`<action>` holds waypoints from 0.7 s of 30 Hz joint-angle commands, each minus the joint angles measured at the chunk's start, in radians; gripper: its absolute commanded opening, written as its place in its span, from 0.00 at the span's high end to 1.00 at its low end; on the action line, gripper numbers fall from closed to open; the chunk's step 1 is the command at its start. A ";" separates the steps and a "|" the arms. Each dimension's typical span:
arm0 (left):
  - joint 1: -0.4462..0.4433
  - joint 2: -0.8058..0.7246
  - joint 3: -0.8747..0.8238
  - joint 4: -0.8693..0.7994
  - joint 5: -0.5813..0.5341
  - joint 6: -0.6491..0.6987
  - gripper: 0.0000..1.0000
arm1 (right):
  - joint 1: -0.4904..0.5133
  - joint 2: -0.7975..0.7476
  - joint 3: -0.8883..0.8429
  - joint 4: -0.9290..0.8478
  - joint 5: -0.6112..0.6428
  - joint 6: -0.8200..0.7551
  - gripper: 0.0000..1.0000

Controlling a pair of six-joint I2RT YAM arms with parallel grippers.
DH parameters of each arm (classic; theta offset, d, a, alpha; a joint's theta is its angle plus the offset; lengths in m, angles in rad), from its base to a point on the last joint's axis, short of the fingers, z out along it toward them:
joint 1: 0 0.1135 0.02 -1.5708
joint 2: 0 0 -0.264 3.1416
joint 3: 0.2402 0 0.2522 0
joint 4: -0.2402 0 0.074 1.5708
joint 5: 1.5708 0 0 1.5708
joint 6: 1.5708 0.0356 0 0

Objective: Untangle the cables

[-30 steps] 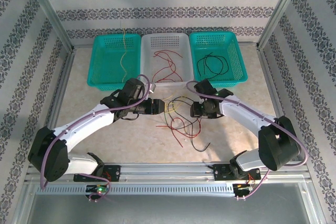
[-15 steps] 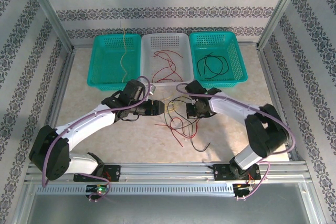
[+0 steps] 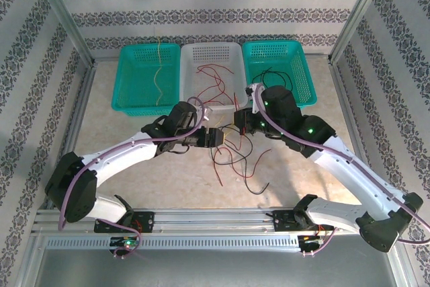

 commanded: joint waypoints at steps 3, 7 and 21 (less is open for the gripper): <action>-0.023 -0.022 0.003 0.122 0.040 -0.015 0.32 | 0.008 -0.024 0.141 0.042 0.006 0.001 1.00; -0.024 -0.046 -0.018 0.127 0.035 -0.009 0.32 | -0.009 -0.012 0.253 0.028 0.049 -0.026 1.00; -0.023 -0.151 0.013 -0.071 -0.133 0.073 0.30 | -0.470 0.207 0.503 0.011 0.056 0.057 1.00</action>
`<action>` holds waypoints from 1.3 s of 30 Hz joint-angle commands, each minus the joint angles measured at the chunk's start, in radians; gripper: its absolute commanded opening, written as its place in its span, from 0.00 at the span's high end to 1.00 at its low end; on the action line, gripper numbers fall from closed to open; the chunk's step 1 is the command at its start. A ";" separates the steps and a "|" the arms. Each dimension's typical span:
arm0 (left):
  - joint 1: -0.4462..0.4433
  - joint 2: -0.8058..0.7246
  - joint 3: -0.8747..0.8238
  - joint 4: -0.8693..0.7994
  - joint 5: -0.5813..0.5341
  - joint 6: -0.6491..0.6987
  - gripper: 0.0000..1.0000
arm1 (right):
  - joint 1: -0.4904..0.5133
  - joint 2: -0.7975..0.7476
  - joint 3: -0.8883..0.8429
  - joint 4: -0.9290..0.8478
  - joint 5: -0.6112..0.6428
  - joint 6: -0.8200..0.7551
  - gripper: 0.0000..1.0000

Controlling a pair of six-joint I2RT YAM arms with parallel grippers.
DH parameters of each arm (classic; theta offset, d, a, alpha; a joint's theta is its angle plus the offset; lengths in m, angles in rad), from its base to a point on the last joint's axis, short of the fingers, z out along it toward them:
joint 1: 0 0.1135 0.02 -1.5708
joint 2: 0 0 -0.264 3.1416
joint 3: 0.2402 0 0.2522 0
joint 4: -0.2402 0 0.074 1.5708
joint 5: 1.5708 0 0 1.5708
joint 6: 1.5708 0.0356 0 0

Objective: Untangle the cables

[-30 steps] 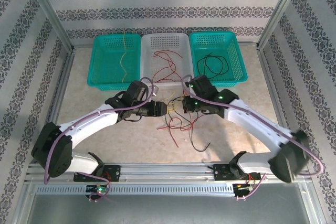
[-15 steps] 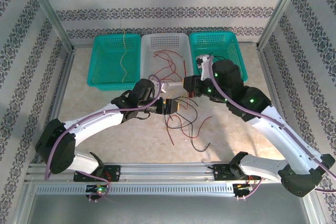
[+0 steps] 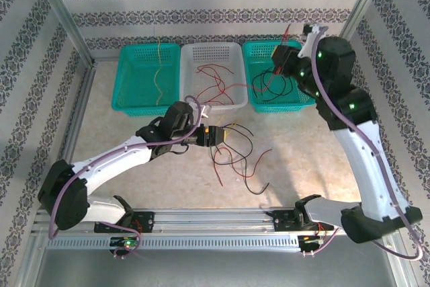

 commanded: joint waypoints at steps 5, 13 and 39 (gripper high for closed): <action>0.018 -0.150 0.105 -0.204 -0.179 0.096 0.24 | -0.210 0.239 0.155 -0.006 -0.011 0.057 1.00; 0.128 -0.249 0.186 -0.285 -0.184 0.095 0.21 | -0.295 0.432 0.282 0.008 -0.070 0.104 1.00; 0.193 -0.264 0.120 -0.334 -0.230 0.080 0.20 | -0.005 0.986 0.834 -0.164 -0.343 0.136 0.62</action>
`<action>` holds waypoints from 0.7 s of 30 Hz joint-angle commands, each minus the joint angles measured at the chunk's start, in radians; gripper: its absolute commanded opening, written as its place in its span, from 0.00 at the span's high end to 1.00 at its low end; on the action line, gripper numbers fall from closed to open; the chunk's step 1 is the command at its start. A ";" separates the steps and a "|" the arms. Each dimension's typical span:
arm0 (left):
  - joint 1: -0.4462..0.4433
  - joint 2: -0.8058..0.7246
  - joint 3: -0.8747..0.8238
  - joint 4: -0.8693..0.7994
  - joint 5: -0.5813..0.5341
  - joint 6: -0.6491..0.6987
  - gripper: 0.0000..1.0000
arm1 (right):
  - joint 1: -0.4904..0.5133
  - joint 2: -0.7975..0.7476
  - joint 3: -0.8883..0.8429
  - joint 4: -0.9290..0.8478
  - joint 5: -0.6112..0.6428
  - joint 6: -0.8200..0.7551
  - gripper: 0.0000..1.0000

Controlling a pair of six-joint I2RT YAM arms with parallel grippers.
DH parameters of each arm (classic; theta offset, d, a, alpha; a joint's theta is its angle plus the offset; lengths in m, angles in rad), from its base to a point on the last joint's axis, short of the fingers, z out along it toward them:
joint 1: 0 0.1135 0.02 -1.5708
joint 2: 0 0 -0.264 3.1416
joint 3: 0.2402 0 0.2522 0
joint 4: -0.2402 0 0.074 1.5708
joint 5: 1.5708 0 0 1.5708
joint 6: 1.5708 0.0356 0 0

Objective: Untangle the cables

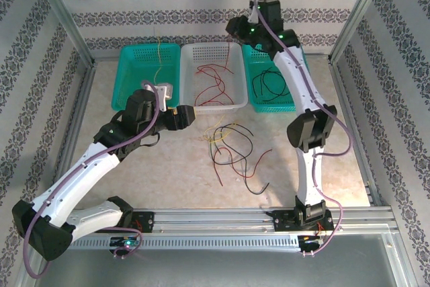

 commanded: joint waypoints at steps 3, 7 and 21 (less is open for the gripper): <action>0.016 -0.002 -0.017 -0.024 0.001 0.012 0.20 | 0.024 -0.052 -0.038 -0.176 0.036 -0.116 0.50; 0.018 0.025 -0.025 -0.022 0.017 0.012 0.21 | 0.046 -0.259 -0.346 -0.114 0.089 -0.192 0.44; 0.029 0.158 0.009 0.012 0.119 -0.036 0.23 | 0.167 -0.815 -1.355 0.073 0.249 -0.247 0.47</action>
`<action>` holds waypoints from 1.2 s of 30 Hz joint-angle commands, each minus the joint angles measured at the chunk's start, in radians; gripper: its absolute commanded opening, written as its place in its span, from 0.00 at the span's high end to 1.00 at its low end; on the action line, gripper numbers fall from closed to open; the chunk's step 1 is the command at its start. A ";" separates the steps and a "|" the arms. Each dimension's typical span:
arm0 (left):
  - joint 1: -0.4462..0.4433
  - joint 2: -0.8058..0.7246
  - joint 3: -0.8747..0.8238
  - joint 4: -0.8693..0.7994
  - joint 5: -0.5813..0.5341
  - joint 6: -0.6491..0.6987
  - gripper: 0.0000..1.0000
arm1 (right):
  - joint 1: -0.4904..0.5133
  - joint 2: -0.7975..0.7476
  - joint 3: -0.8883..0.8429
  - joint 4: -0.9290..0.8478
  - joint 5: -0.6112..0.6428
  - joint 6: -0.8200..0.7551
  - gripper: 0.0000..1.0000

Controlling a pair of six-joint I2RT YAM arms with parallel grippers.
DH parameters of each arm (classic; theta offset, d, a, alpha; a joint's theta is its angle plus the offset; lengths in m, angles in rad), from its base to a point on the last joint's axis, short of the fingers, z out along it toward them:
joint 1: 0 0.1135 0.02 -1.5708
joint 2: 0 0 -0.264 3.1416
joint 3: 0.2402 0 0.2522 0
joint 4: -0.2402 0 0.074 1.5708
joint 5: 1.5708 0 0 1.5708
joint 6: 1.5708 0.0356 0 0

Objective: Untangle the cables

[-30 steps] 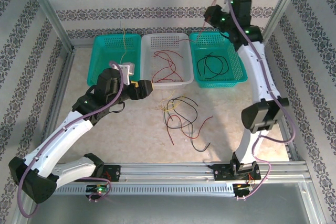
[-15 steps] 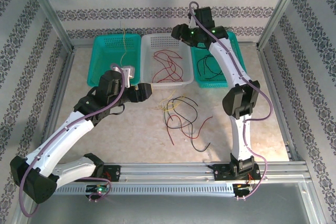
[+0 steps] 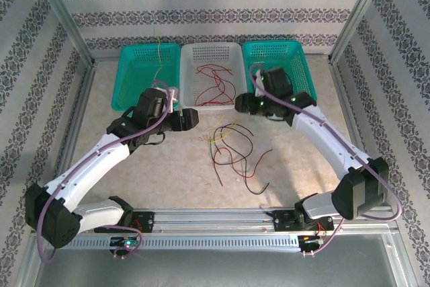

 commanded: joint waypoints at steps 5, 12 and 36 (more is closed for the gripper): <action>0.013 0.094 0.045 0.002 0.164 -0.020 0.25 | 0.047 0.048 -0.204 0.067 0.091 -0.035 0.50; 0.013 0.083 0.072 -0.085 0.100 0.050 0.25 | 0.067 0.207 -0.186 0.105 0.119 -0.100 0.48; 0.013 0.092 0.003 -0.042 0.128 0.021 0.27 | 0.120 0.354 -0.104 0.092 0.273 -0.199 0.47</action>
